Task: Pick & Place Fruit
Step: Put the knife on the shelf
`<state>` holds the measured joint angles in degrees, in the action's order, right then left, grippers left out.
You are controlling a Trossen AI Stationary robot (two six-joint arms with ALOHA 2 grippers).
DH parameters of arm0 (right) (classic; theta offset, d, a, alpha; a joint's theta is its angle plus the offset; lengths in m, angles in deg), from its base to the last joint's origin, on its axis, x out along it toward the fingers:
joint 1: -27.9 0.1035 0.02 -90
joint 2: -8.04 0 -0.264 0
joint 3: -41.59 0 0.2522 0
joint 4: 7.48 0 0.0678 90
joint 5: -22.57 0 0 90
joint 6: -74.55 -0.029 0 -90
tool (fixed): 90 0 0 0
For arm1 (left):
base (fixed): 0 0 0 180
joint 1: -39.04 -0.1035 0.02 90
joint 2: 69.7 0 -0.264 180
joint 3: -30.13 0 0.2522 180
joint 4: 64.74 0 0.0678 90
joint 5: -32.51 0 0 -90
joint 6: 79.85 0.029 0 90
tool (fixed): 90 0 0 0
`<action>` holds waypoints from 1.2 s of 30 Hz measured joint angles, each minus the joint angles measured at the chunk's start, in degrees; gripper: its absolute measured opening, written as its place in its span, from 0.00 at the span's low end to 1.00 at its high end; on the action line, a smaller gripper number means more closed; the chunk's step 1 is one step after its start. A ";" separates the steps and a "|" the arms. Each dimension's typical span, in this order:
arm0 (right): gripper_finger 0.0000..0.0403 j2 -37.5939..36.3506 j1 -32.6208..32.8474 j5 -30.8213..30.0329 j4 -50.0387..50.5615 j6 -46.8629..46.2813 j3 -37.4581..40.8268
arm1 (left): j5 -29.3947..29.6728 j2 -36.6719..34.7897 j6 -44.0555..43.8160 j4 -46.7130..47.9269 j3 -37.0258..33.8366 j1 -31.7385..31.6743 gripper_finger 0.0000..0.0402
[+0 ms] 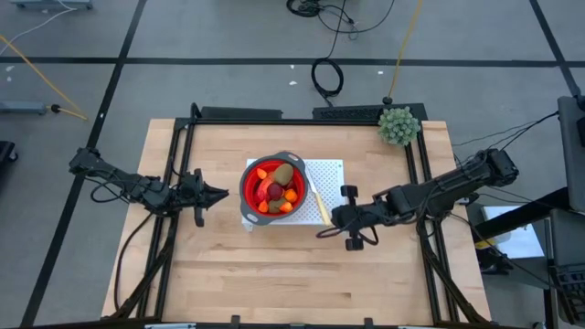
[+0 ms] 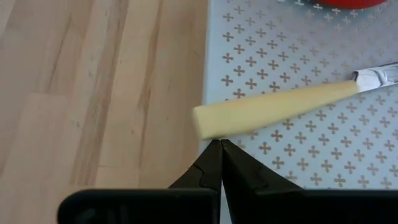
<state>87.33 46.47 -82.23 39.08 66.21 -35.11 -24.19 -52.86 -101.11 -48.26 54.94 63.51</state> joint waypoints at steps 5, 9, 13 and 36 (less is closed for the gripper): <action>0.00 0.00 0.72 0.05 -0.01 -1.32 0.00 | 0.31 0.02 0.02 0.00 0.00 -0.02 0.05; 0.00 0.00 1.28 0.05 -0.92 -1.49 0.00 | 0.33 0.02 0.02 0.00 0.00 -0.02 0.05; 0.00 0.00 1.44 0.06 -2.14 -1.25 0.00 | 0.33 0.00 0.02 0.00 0.00 0.00 0.05; 0.00 0.04 1.44 1.50 -5.08 -1.44 0.00 | 0.31 0.00 -0.02 -0.02 0.00 -0.02 0.05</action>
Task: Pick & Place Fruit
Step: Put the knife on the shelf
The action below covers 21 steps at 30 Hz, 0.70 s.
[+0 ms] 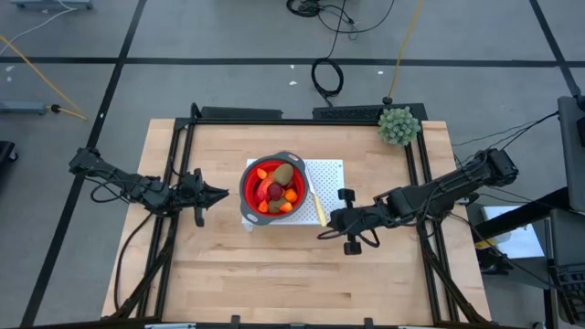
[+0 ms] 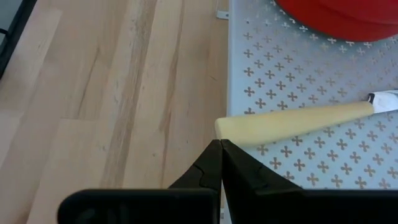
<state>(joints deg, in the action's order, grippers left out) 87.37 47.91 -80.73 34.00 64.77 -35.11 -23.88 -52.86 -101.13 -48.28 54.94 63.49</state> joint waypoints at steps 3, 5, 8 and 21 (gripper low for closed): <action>0.00 0.00 0.00 -0.02 0.22 -0.04 0.00 | 0.00 0.00 0.00 0.00 0.00 0.01 0.05; 0.00 0.00 0.00 -0.06 1.06 -0.47 0.00 | 0.00 0.00 0.00 0.00 0.00 -0.01 0.05; 0.00 0.00 0.00 -0.11 1.86 -1.49 0.00 | 0.00 0.01 0.04 0.00 0.00 0.01 0.05; 0.00 0.44 -0.02 -0.13 -1.33 -1.28 0.00 | 0.00 0.01 0.11 0.00 0.00 0.00 0.05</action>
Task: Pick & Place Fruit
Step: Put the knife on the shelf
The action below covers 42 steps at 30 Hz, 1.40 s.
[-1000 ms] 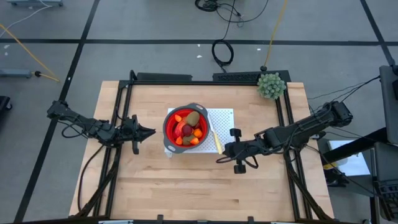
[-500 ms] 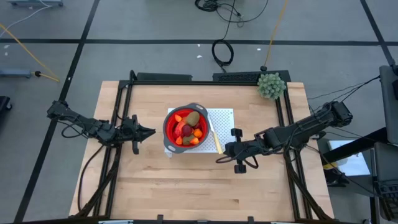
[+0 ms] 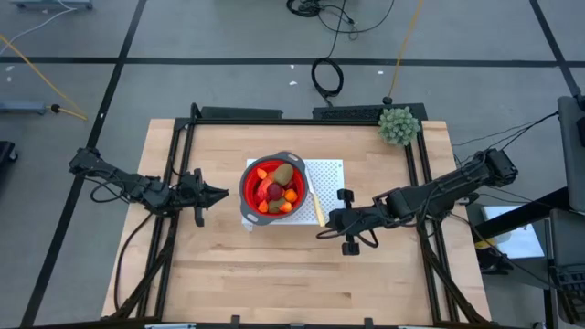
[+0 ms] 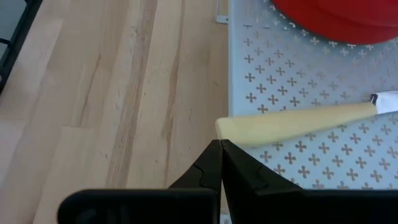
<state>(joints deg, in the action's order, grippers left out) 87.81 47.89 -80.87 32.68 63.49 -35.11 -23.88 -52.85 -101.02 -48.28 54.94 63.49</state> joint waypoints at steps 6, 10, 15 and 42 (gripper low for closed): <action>0.00 0.90 -0.43 0.06 -1.66 1.13 -0.04 | -0.02 -0.01 -0.02 0.00 0.00 0.00 0.05; 0.00 1.96 -0.82 -0.04 -2.76 1.77 -0.07 | -0.04 0.01 -0.02 0.00 0.02 -0.01 0.05; 0.00 3.03 -1.40 -0.01 -4.03 3.21 0.00 | -0.04 0.01 0.31 -0.03 0.02 0.01 0.05; 0.00 4.18 -2.02 0.20 -8.72 5.33 -0.07 | -0.04 0.01 2.69 -3.50 0.02 0.01 0.05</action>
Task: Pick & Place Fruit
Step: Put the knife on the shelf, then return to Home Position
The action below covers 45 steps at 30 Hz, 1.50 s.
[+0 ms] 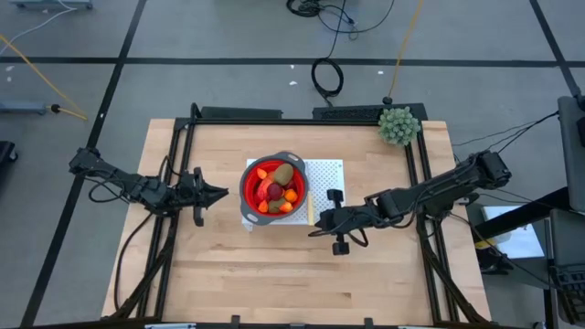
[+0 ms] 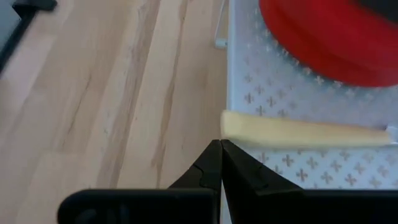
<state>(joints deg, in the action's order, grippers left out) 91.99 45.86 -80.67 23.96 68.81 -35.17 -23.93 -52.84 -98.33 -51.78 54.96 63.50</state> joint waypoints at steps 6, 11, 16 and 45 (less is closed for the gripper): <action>0.00 0.17 -0.16 0.00 -1.55 0.64 0.02 | 0.00 0.00 0.02 0.02 0.00 0.00 0.05; 0.00 0.22 -0.27 0.00 -3.22 1.91 0.02 | 0.00 0.00 0.02 0.04 0.00 0.00 0.05; 0.00 -0.40 -0.16 -0.11 -1.13 1.92 0.02 | 0.00 0.00 0.96 0.09 0.00 0.01 0.05; 0.00 -40.02 7.44 -1.75 -3.48 3.44 19.52 | 0.52 -8.94 11.25 6.56 0.00 3.70 0.05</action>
<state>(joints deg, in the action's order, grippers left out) 51.97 53.31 -82.41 20.47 72.25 -15.66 -23.41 -61.78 -87.08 -45.22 54.96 67.20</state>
